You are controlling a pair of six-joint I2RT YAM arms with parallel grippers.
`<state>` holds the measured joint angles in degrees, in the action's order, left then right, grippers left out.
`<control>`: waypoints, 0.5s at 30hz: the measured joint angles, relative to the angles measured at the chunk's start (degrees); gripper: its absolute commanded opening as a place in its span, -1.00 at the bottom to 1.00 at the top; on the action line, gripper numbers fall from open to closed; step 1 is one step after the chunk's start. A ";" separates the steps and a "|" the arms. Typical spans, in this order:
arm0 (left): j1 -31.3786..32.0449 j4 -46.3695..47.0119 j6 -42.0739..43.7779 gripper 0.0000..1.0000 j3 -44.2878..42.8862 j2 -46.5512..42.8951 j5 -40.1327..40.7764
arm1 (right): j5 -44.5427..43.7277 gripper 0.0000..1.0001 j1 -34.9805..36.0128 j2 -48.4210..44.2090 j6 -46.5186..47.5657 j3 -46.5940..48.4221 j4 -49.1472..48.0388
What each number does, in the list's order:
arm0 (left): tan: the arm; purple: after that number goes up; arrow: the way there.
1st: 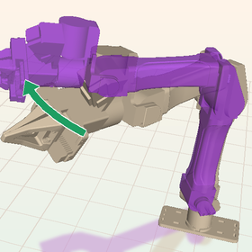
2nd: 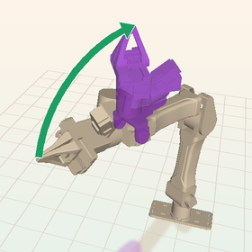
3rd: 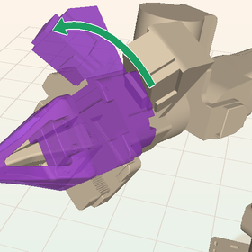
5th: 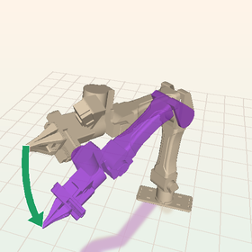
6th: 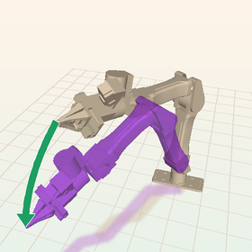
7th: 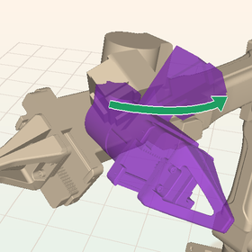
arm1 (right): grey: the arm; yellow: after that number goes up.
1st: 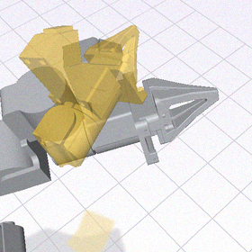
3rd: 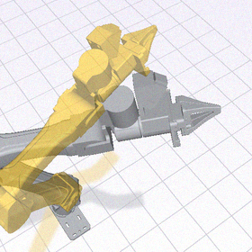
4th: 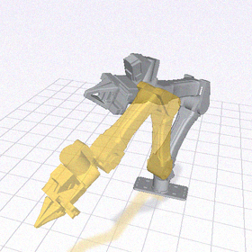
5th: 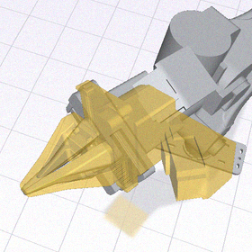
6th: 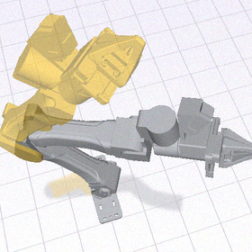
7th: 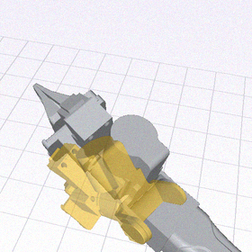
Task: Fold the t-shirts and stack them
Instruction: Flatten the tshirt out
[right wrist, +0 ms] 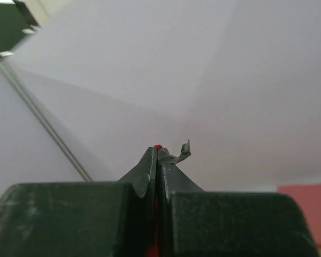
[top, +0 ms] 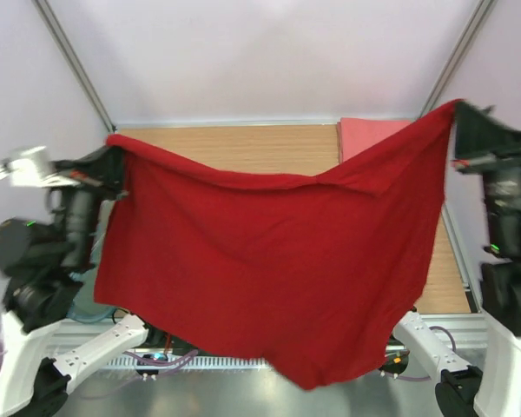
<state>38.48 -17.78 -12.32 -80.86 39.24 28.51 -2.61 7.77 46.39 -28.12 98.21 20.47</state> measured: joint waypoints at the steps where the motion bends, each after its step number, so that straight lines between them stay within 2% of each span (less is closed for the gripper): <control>1: -0.02 0.55 0.31 -0.99 1.95 1.40 0.46 | -0.85 -0.98 0.00 0.15 0.31 -4.57 -0.24; 4: -0.04 3.41 1.27 -0.99 8.22 7.28 2.21 | -2.84 -0.98 0.00 0.74 1.40 -14.86 -0.31; 8: -0.52 8.87 3.45 -1.00 15.54 20.28 6.03 | -5.66 -0.98 -0.02 3.78 4.15 -26.23 -2.60; 15: -5.38 15.28 3.72 -0.99 16.06 46.18 6.88 | -9.29 -0.98 -0.94 15.50 8.83 -37.62 -10.91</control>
<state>33.10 -2.50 -8.60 -64.79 85.43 35.40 -11.90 6.83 61.89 -19.29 60.60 9.56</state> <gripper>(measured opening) 0.019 0.031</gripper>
